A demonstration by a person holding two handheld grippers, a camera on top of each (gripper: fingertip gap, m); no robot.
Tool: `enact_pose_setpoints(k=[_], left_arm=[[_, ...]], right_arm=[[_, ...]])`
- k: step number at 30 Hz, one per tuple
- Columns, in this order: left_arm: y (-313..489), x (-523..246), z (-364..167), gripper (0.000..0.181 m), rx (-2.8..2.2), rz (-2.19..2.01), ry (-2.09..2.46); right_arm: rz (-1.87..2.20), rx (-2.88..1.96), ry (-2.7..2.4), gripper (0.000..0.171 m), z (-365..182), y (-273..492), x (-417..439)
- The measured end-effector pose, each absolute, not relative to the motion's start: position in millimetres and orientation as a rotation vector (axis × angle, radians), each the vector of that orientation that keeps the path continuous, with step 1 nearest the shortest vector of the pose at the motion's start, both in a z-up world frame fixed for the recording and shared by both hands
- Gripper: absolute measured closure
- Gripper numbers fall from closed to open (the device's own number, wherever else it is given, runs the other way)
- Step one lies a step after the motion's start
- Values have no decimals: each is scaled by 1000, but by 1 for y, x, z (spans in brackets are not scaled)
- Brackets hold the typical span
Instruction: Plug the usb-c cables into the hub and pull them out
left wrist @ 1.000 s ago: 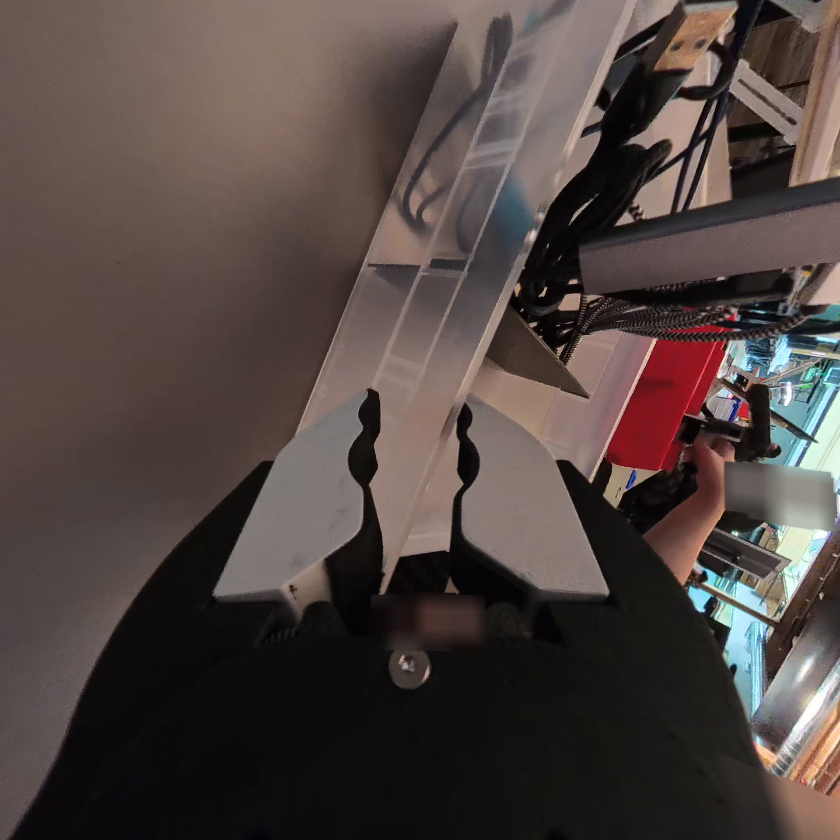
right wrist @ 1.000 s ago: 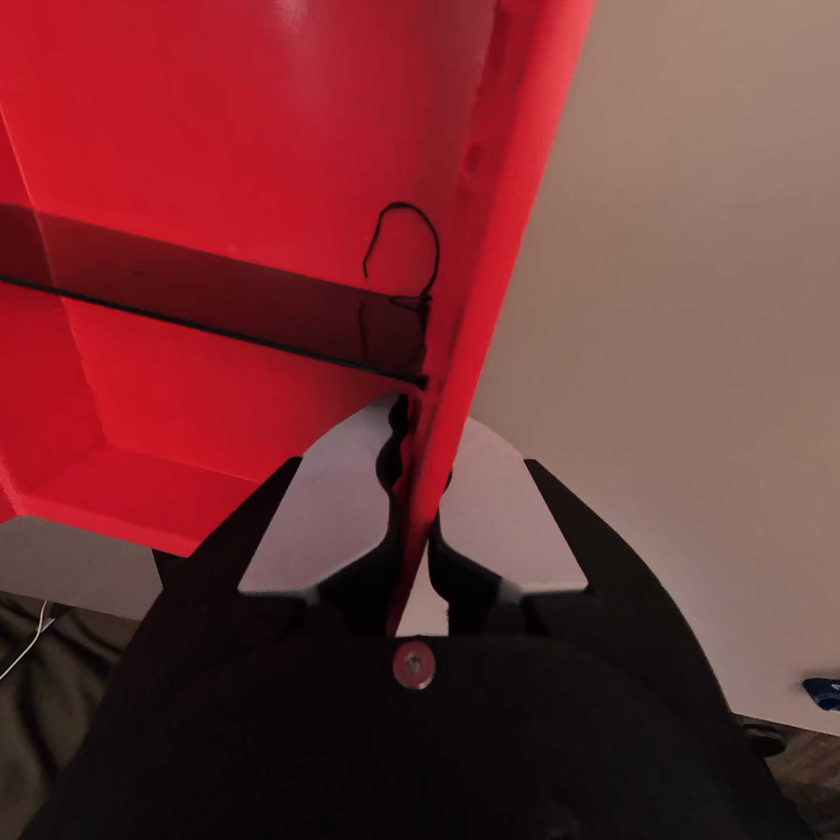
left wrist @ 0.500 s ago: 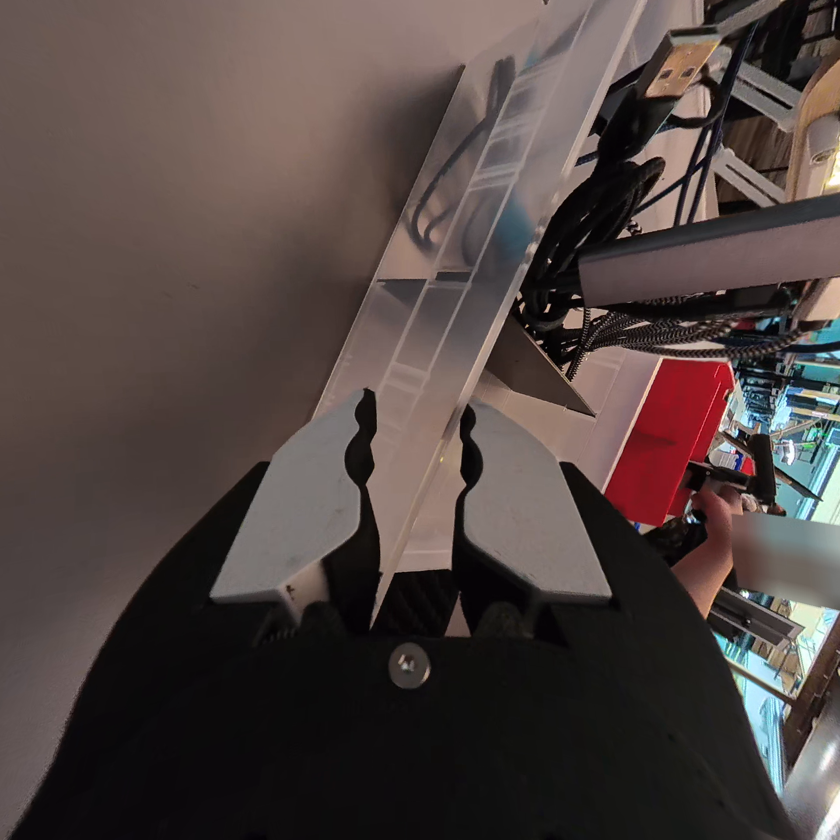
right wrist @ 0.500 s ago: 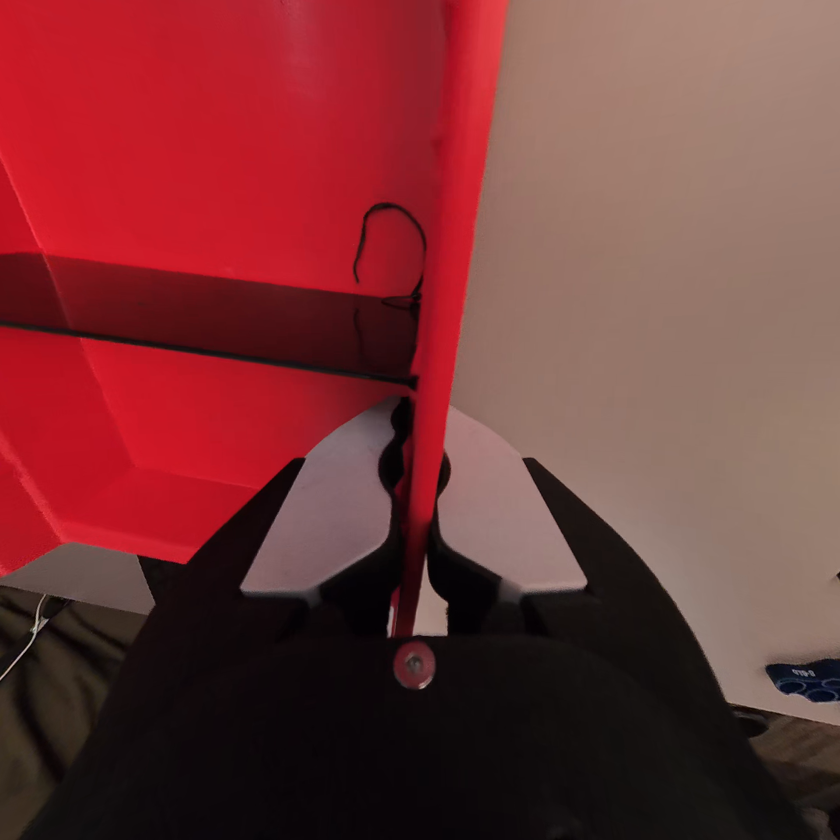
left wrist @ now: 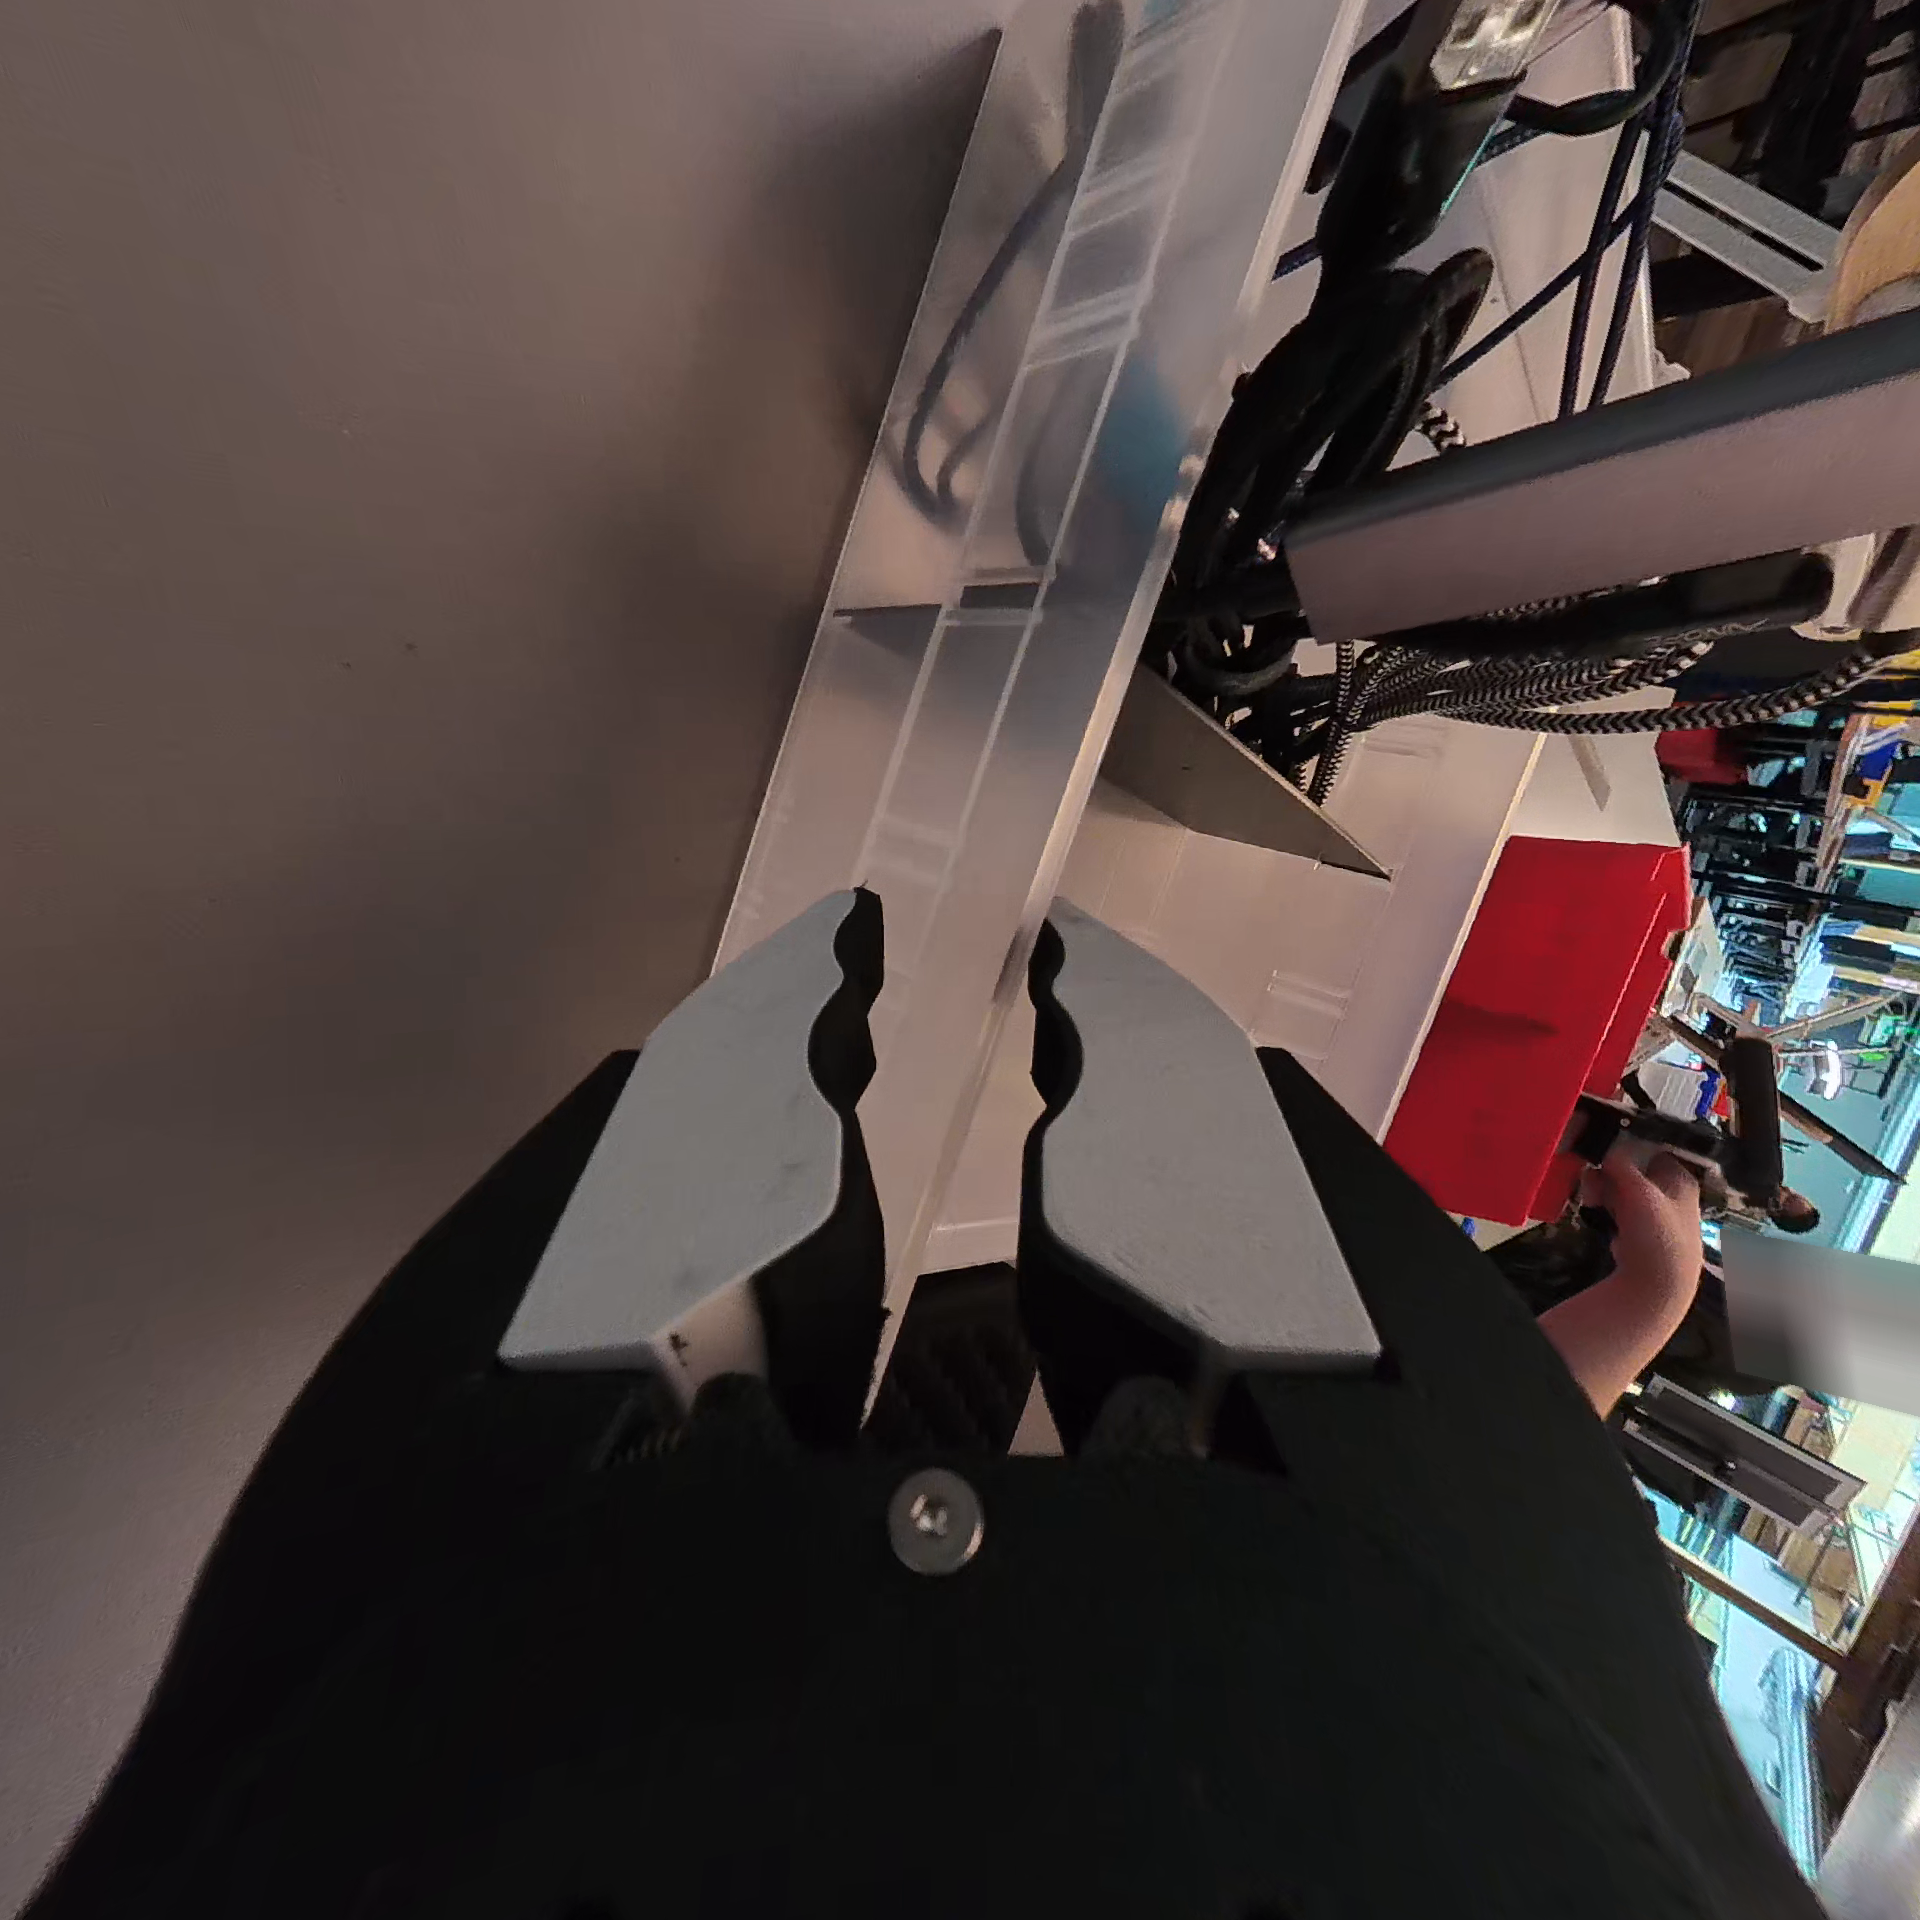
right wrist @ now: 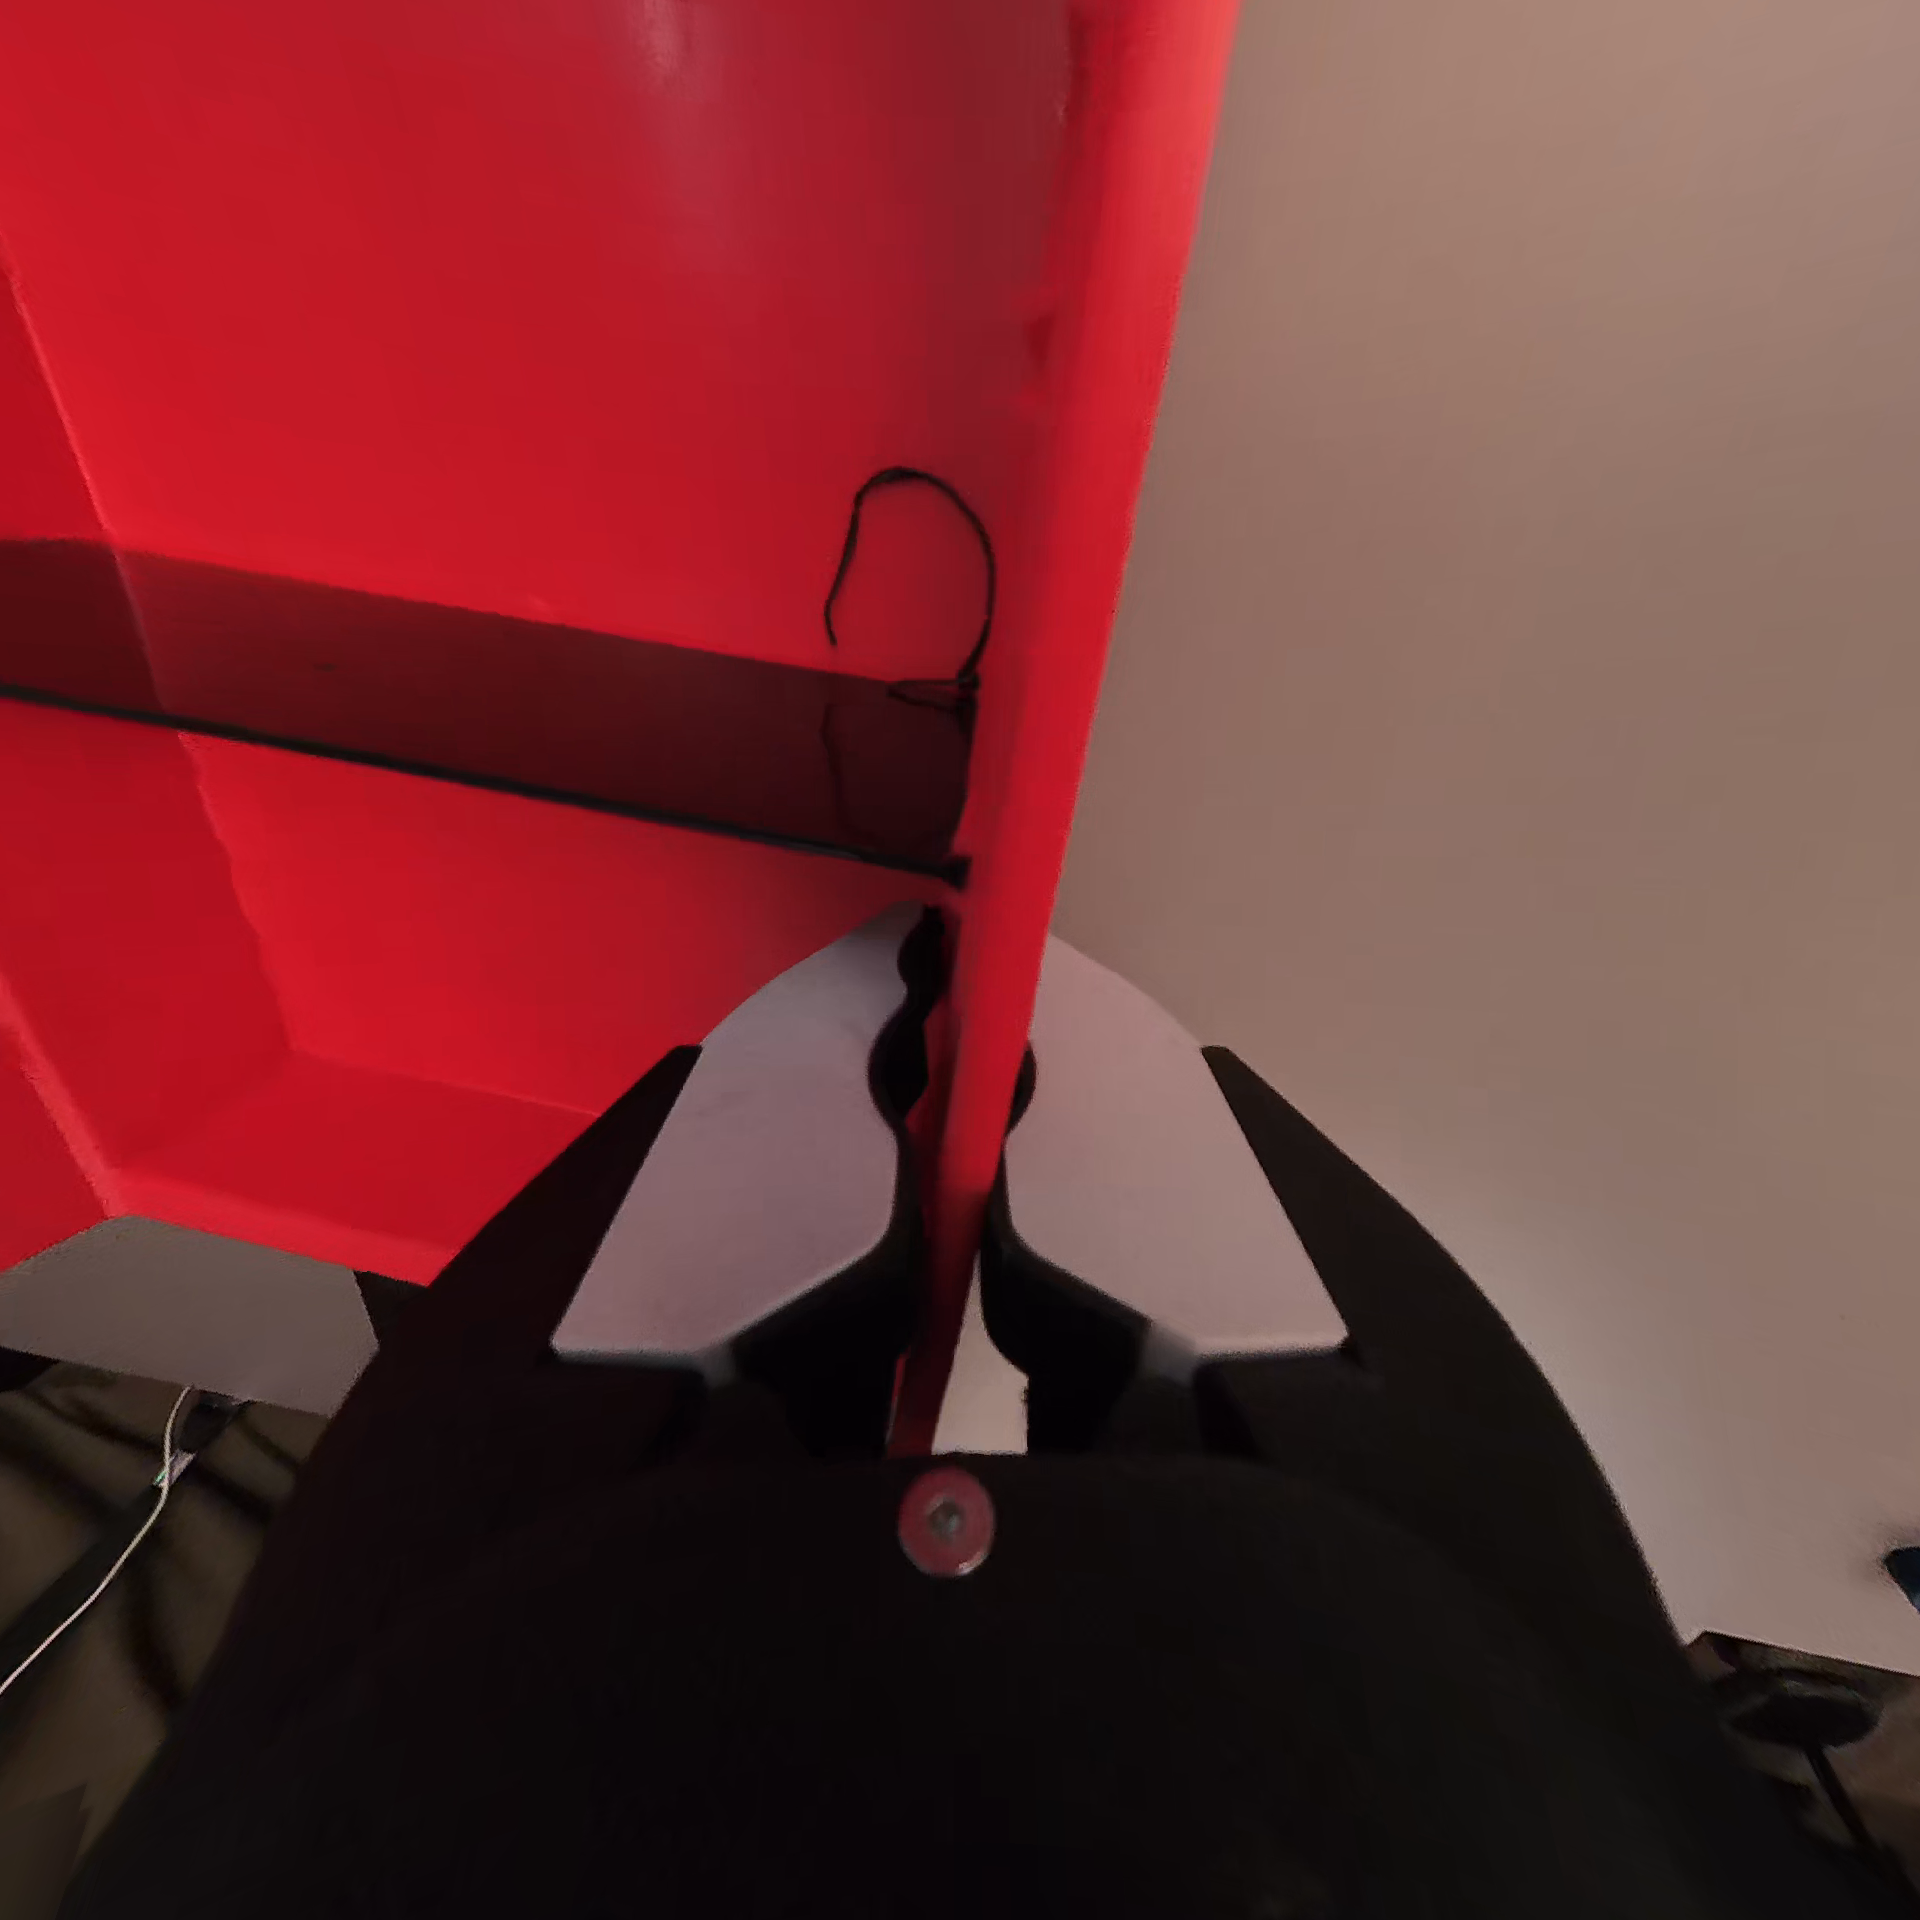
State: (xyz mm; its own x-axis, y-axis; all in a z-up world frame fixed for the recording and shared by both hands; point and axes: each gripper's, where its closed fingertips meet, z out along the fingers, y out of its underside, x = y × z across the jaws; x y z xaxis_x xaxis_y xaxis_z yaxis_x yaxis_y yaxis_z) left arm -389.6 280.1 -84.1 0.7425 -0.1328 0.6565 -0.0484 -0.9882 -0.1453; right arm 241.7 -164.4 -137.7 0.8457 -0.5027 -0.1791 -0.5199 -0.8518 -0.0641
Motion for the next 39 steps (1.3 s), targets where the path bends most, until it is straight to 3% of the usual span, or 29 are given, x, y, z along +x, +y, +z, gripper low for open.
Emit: enact_pose_setpoints(k=[10,13,19,24,27,31,35,39], left_arm=[[279,-390,-82,155,-2805,-1084,143],[279,-394,-71,154,-2753,-1145,107],[301,-397,-3,149,-2362,-1157,218],[316,-377,37,123,-2020,-863,599],[332,-376,58,125,-1841,-742,519],[313,-363,72,124,-1619,-979,572],[318,-360,43,108,-1697,-931,655],[319,-353,9,119,-1875,-644,837]], right_arm=[[203,-2902,779,164,-139,-164,243],[233,-2906,754,139,-140,-164,238],[91,-2785,714,131,-113,-155,250],[-203,-2511,584,124,-41,-134,270],[-378,-2120,385,121,36,-103,262],[-437,-1545,80,107,131,-82,197],[-645,-1276,-88,111,185,-78,149],[-583,-1248,-141,111,210,-60,112]])
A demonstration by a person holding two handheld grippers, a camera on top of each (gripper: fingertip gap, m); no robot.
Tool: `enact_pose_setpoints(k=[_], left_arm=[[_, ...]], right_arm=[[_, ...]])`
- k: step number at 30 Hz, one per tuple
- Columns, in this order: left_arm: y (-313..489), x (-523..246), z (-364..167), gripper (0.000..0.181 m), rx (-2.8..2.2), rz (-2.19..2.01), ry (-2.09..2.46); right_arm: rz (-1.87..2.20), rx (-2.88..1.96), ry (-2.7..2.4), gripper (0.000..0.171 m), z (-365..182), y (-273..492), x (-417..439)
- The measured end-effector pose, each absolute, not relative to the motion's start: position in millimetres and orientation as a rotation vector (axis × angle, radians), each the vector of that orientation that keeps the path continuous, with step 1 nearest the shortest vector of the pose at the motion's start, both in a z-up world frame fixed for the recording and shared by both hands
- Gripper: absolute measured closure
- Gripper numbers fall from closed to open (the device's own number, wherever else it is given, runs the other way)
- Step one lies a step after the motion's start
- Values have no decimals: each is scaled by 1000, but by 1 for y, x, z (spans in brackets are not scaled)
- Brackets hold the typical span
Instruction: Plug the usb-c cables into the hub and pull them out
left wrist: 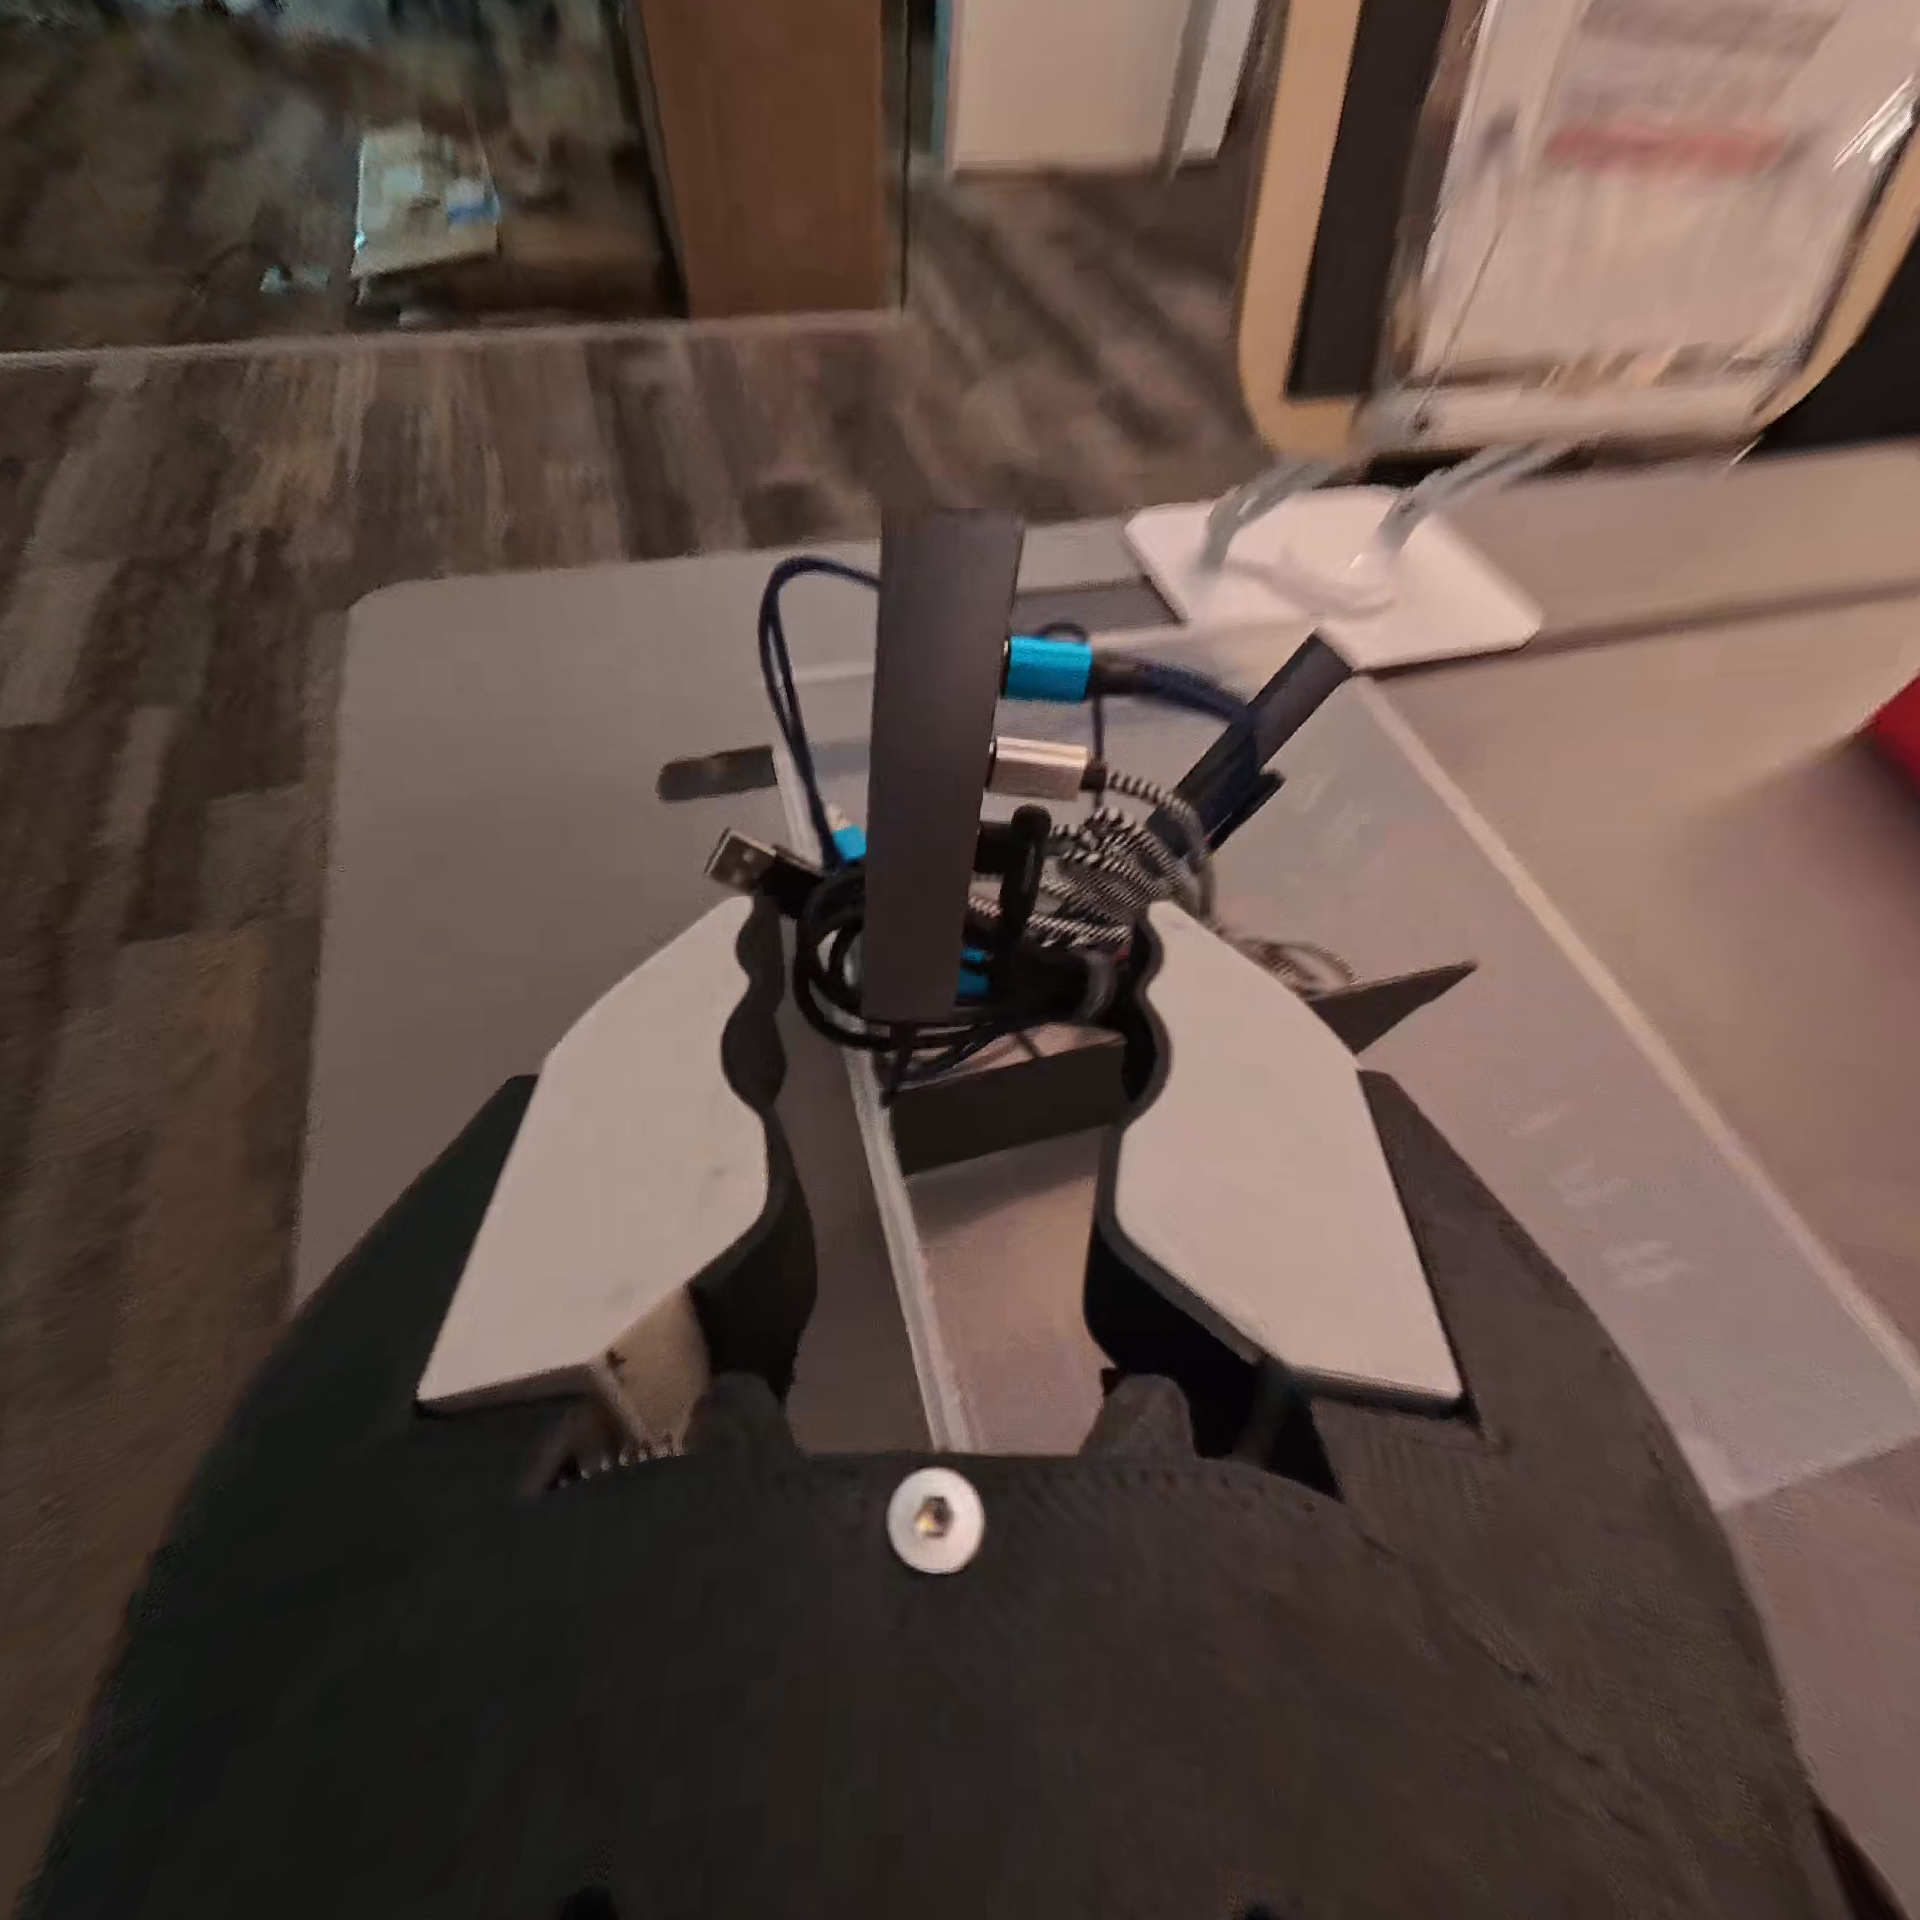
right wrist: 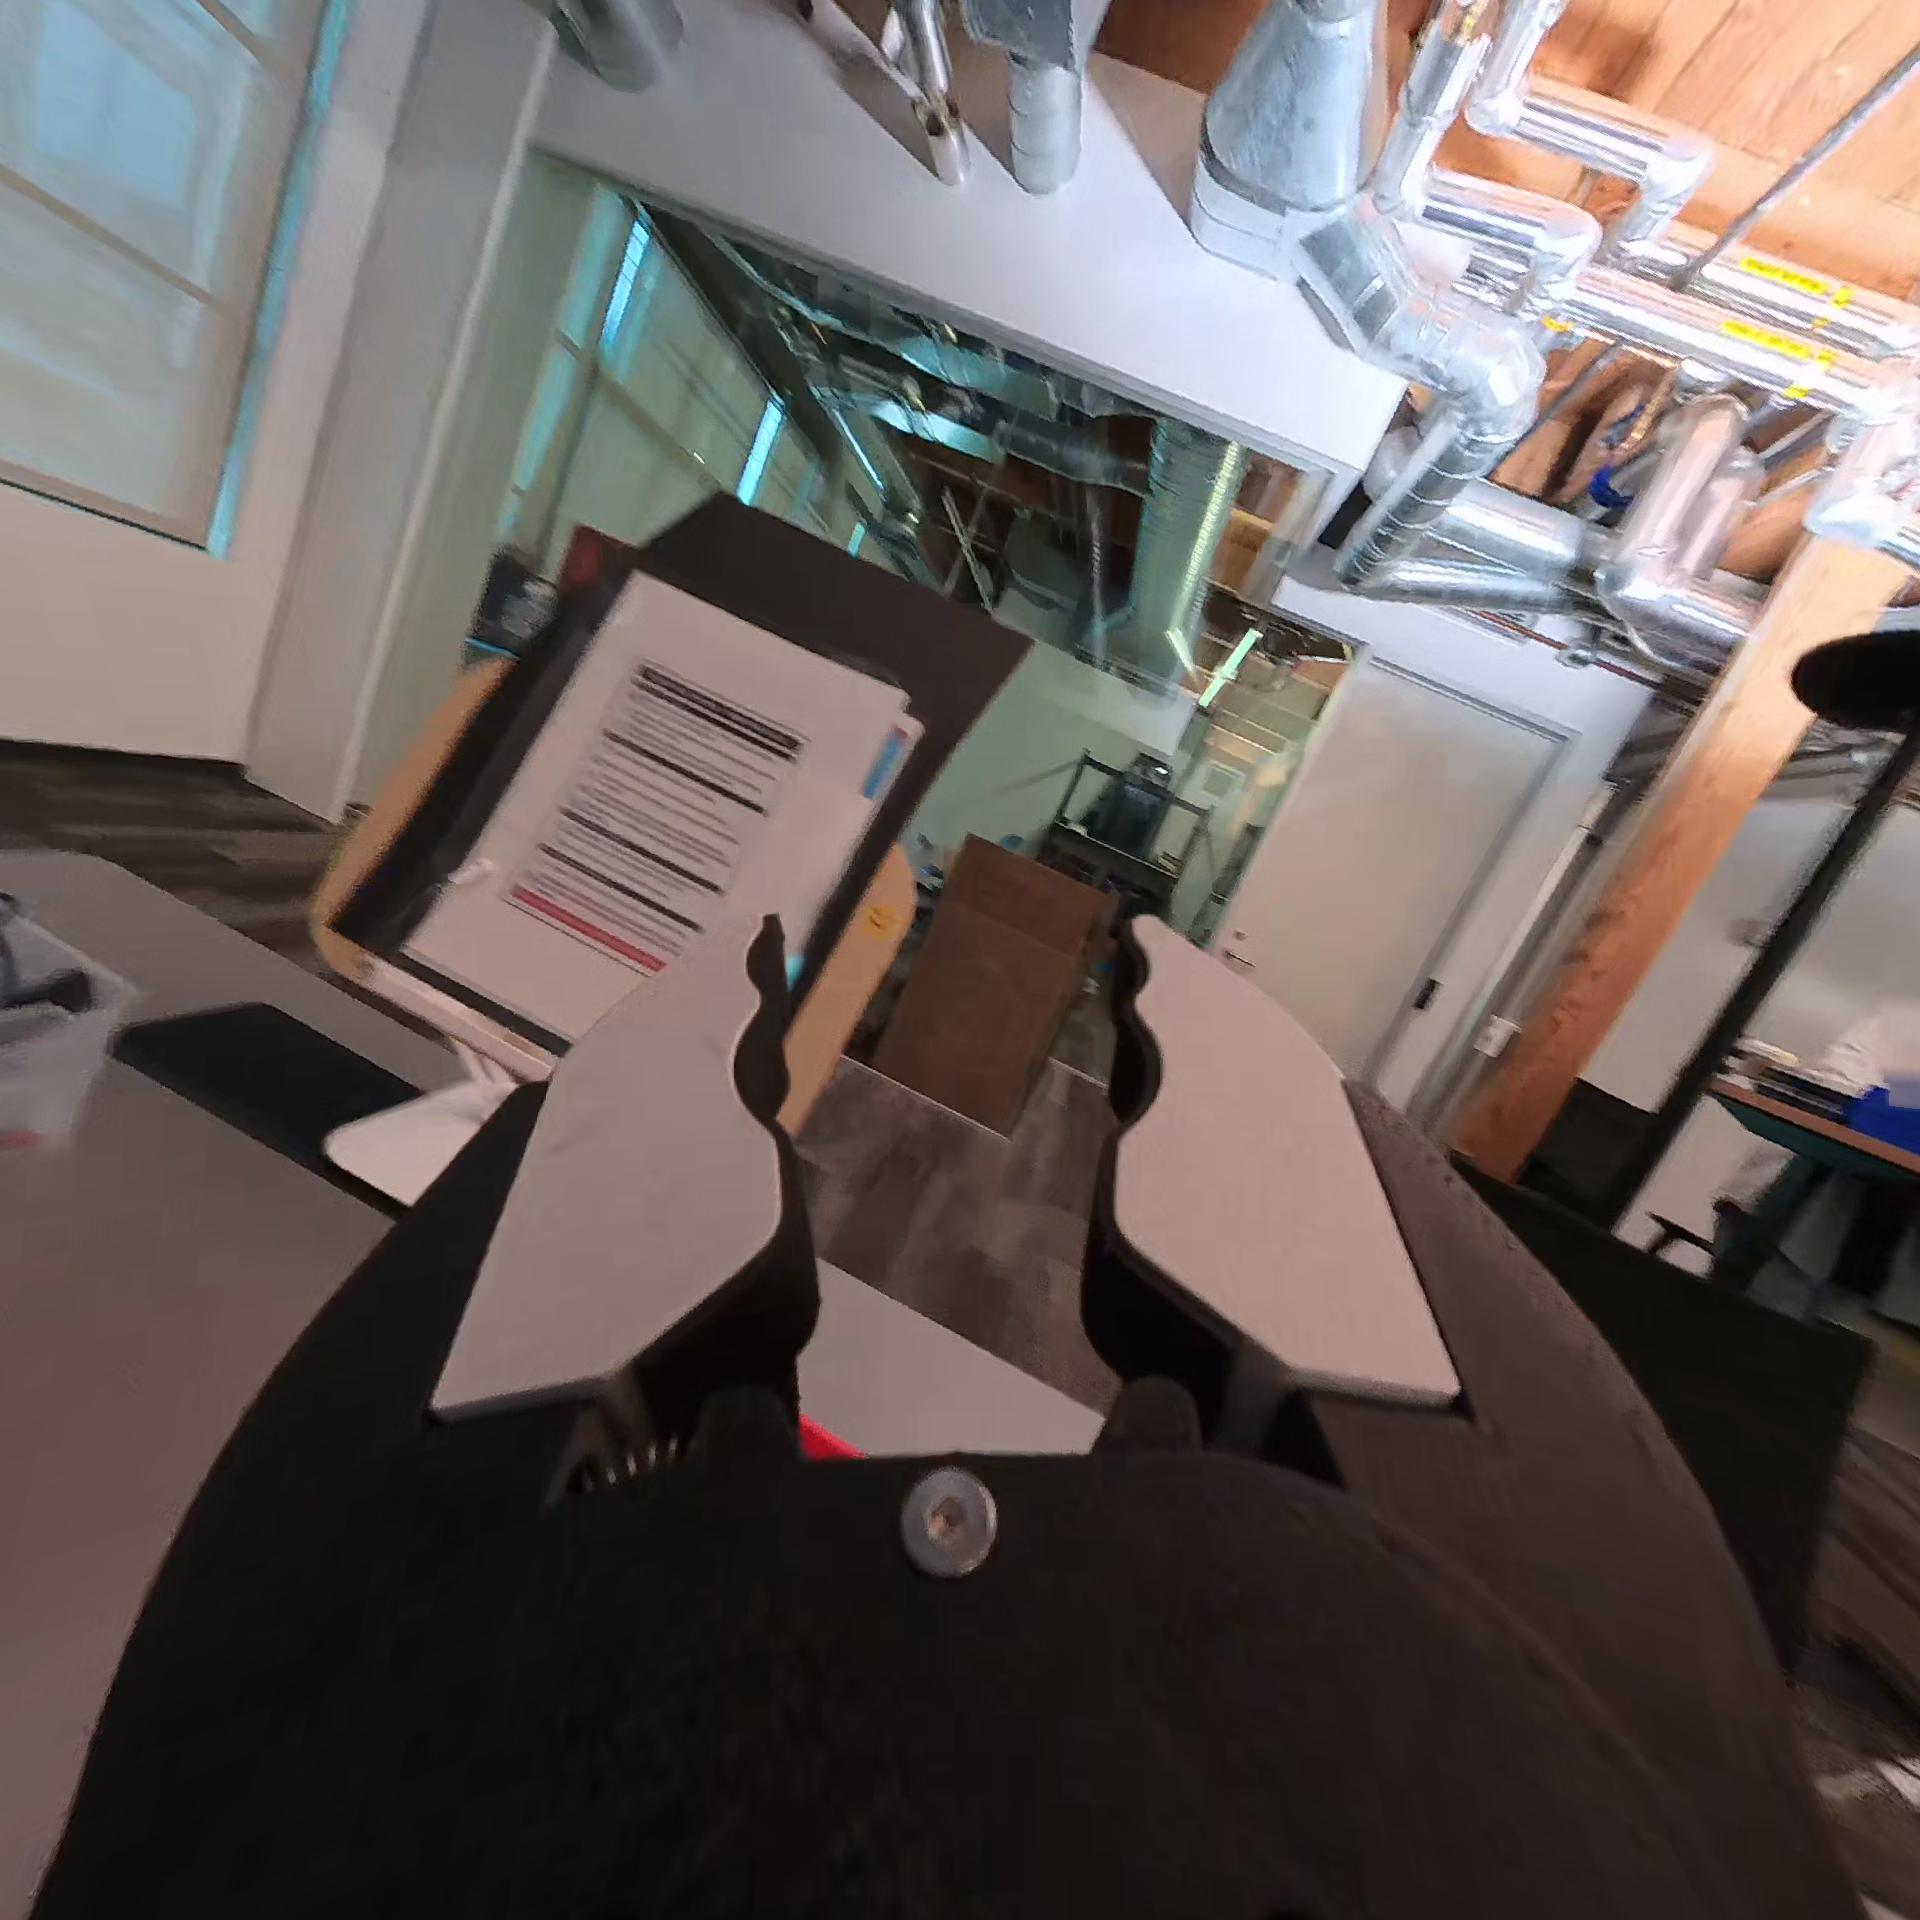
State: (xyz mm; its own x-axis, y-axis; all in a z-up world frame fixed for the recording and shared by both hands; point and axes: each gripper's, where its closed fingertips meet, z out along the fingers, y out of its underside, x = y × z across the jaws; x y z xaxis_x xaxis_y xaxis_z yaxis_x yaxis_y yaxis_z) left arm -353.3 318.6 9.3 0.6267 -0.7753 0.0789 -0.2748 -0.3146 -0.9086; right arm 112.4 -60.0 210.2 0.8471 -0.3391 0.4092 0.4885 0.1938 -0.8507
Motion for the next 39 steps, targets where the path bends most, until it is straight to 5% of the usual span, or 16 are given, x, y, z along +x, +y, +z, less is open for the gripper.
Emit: enact_pose_setpoints(k=[13,27,39], left_arm=[[349,-354,-18,133,-1851,-264,923],[342,-338,-25,158,-1818,-280,1004],[326,-340,-2,160,-1833,-225,1092]], right_arm=[[-113,-1131,-163,119,226,-57,74],[-123,-1277,-123,119,200,-51,93],[-162,-1336,-153,120,191,-48,92]])
